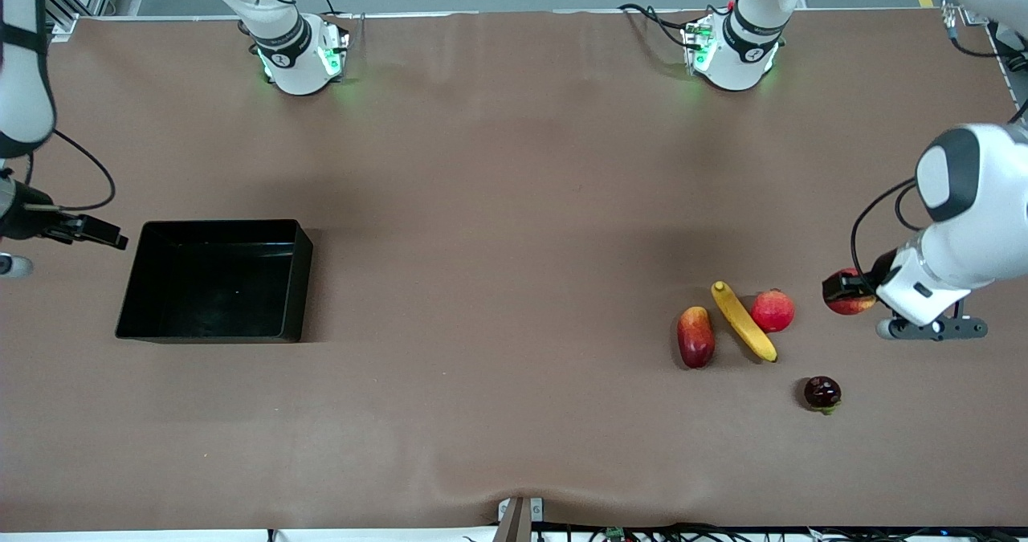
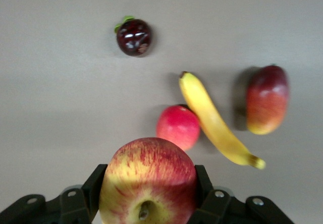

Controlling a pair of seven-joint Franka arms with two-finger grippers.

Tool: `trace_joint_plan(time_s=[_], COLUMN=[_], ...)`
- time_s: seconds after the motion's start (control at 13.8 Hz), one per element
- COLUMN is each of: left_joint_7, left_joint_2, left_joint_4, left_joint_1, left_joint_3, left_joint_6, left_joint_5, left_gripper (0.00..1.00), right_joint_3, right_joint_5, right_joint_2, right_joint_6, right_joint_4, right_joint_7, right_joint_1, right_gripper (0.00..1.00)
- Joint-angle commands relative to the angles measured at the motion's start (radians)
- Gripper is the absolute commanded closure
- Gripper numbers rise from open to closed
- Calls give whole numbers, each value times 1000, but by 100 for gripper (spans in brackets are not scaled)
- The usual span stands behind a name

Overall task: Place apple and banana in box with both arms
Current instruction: 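Lift the apple with the left gripper while the right gripper reaches the box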

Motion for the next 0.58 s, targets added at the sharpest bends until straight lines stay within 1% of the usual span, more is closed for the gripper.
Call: trace_joint_plan(time_s=[0.0, 0.22, 0.36, 0.51], left_joint_7=[-80, -104, -174, -254], left_joint_2=[-58, -83, -87, -107], left_joint_4=[17, 21, 24, 27], left_joint_1=[2, 2, 4, 4], left_joint_3=[-58, -83, -133, -182], left_joint_6=[-111, -135, -145, -220], left_joint_5=[-2, -7, -5, -5], left_gripper=[100, 100, 100, 100], right_joint_3=[15, 15, 15, 15], right_joint_5=[-1, -1, 1, 1], right_joint_2=[74, 143, 208, 254], right_joint_6=[80, 134, 178, 209], right_joint_4=[-9, -5, 5, 18], right_joint_7=[-92, -138, -239, -337], right_joint_1=[-60, -71, -103, -130], right_gripper=[0, 0, 0, 0])
